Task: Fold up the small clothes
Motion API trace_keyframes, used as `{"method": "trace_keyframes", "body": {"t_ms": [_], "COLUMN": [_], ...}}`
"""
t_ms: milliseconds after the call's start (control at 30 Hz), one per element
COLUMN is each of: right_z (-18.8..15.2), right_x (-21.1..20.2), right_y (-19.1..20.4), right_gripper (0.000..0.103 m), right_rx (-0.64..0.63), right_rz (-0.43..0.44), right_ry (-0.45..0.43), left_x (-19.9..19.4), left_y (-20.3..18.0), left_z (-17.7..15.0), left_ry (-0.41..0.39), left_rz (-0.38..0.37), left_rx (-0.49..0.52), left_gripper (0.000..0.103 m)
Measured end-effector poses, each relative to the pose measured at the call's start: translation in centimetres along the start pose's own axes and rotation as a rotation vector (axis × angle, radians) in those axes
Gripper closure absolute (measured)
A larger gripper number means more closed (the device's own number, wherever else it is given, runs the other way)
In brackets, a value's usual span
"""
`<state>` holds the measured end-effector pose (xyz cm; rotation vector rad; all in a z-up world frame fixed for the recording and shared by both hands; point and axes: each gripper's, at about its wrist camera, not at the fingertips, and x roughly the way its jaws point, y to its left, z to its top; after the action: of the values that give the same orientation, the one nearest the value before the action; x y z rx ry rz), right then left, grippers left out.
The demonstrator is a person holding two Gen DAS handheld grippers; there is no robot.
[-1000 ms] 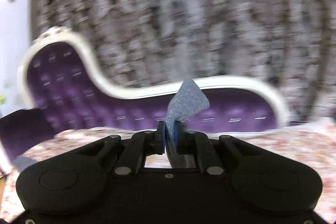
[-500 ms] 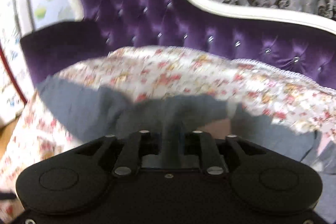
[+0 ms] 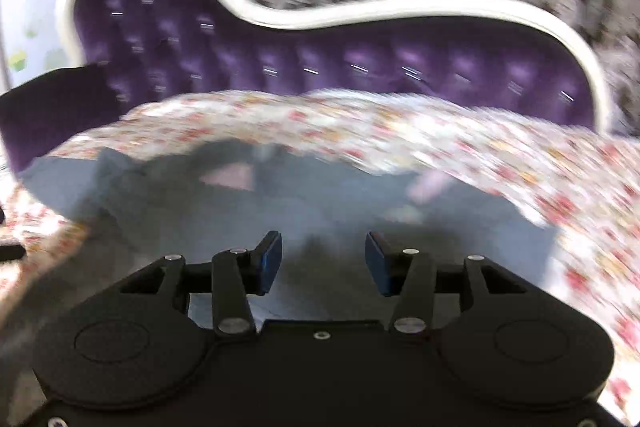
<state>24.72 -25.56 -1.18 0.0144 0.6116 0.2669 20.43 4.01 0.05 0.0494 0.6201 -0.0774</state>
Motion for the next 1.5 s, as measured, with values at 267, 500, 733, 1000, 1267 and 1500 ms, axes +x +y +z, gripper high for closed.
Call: {"method": "trace_keyframes", "body": {"t_ms": [267, 500, 733, 1000, 1267, 1500], "right_z": [-4.0, -3.3, -2.2, -2.7, -1.5, -2.1], "right_x": [-0.5, -1.9, 0.3, 1.8, 1.5, -0.7], "right_y": [-8.0, -9.5, -12.0, -14.2, -14.1, -14.4], "right_gripper": [0.049, 0.048, 0.048, 0.087, 0.099, 0.086], "right_rx": [0.203, 0.299, 0.424, 0.487, 0.316, 0.339], "right_rz": [-0.2, -0.132, -0.151, -0.124, -0.286, -0.293], "right_ry": [0.066, -0.004, -0.026, 0.01, 0.055, 0.007], "left_x": [3.7, 5.4, 6.2, 7.4, 8.7, 11.0], "left_y": [-3.3, -4.2, -5.2, -5.5, -6.2, -5.2], "left_z": [0.2, 0.8, 1.2, 0.9, 1.1, -0.1], "left_ry": [0.034, 0.009, 0.006, 0.03, 0.034, 0.083], "left_rz": [-0.025, -0.019, -0.026, -0.032, -0.013, -0.055], "left_rx": [0.045, 0.041, 0.068, 0.062, 0.087, 0.031], "left_gripper": [0.002, 0.002, 0.002, 0.002, 0.002, 0.0]}}
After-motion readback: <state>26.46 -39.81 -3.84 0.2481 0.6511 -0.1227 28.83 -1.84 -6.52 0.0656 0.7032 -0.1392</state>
